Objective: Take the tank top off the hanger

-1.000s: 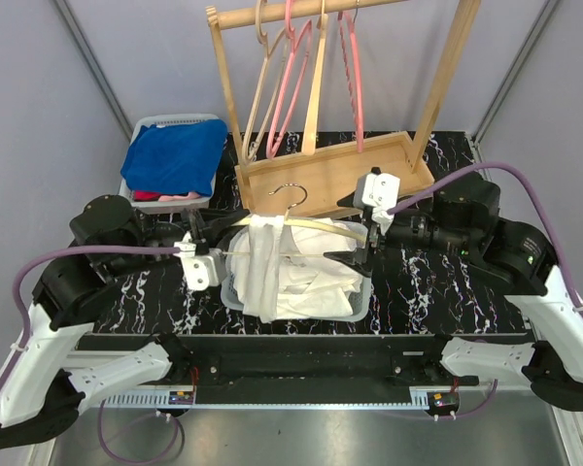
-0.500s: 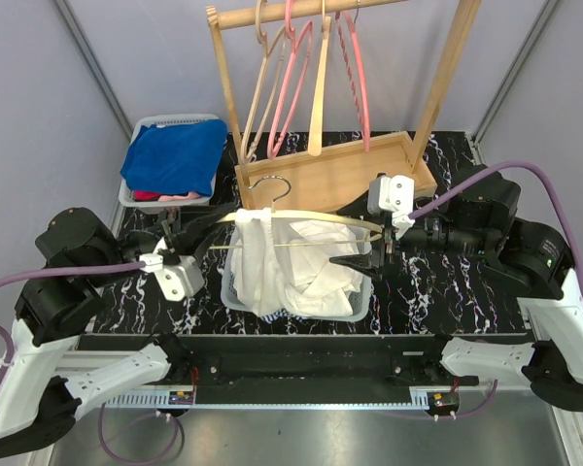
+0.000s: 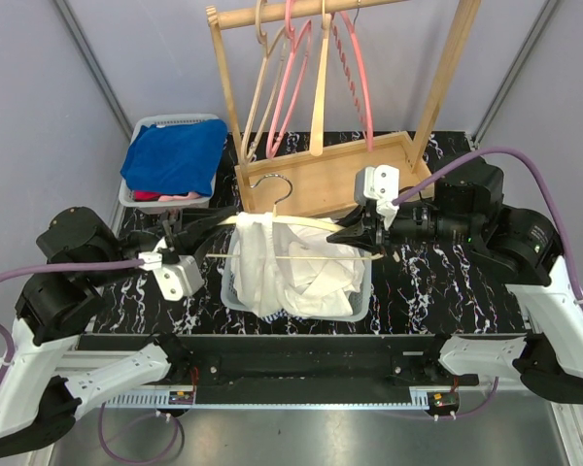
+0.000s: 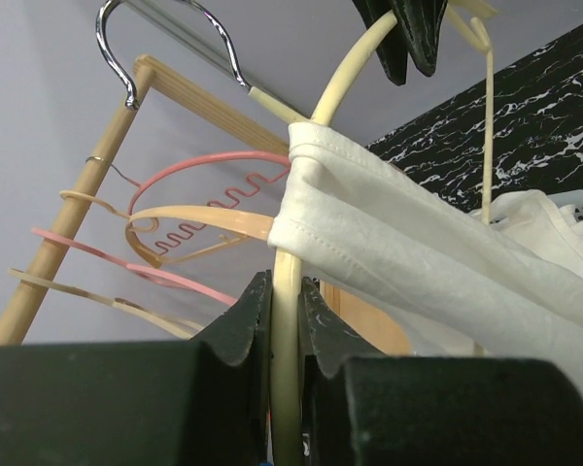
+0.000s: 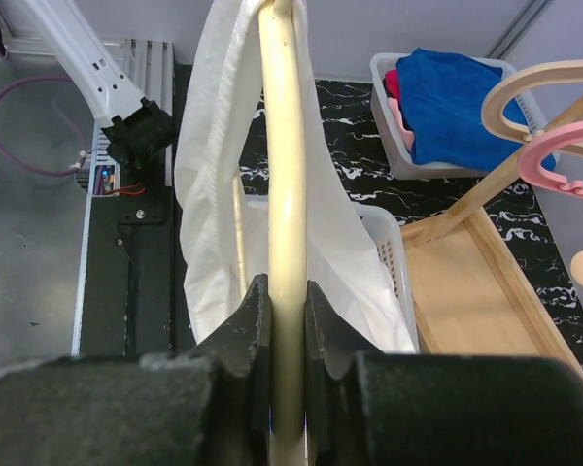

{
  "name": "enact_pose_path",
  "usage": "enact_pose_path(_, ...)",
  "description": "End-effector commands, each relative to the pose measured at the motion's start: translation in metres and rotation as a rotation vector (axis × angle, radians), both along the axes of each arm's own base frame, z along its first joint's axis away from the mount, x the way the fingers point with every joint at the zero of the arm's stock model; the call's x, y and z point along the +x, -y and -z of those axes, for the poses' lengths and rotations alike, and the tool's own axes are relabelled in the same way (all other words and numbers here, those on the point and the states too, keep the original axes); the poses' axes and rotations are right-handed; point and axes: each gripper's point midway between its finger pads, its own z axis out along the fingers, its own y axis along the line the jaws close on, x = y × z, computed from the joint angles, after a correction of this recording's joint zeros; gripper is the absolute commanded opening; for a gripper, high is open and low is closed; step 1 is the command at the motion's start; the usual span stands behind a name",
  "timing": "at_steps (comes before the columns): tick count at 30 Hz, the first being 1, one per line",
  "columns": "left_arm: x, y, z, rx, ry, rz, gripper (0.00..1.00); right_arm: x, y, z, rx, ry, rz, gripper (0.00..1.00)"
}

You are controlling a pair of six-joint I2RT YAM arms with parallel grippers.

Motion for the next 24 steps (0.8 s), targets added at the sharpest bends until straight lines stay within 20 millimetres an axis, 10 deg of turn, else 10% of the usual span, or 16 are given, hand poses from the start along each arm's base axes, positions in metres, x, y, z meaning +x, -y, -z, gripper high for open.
enact_pose_path(1,-0.001,-0.002,-0.037,-0.105,0.094,-0.002,0.0,-0.008,0.003,-0.007,0.013,0.002,-0.029,0.0)
enact_pose_path(4,0.003,-0.002,-0.038,-0.124,0.089,-0.02,0.04,-0.01,0.005,-0.009,0.019,0.006,-0.034,0.0)
enact_pose_path(6,0.008,-0.005,-0.046,-0.18,0.083,-0.051,0.36,-0.005,0.006,-0.006,0.011,0.009,-0.009,0.0)
enact_pose_path(7,0.011,-0.004,-0.044,-0.186,0.077,-0.061,0.76,-0.002,0.007,-0.007,0.013,0.012,0.012,0.0)
enact_pose_path(9,0.015,-0.006,-0.051,-0.22,0.079,-0.083,0.99,0.014,0.011,-0.001,-0.002,0.023,0.098,0.0)
enact_pose_path(15,0.02,-0.016,-0.072,-0.351,0.008,-0.138,0.99,0.052,0.025,0.011,-0.008,0.087,0.318,0.0)
enact_pose_path(24,0.014,-0.013,-0.035,-0.383,-0.308,-0.132,0.99,0.077,0.029,0.002,0.062,0.188,0.431,0.0)
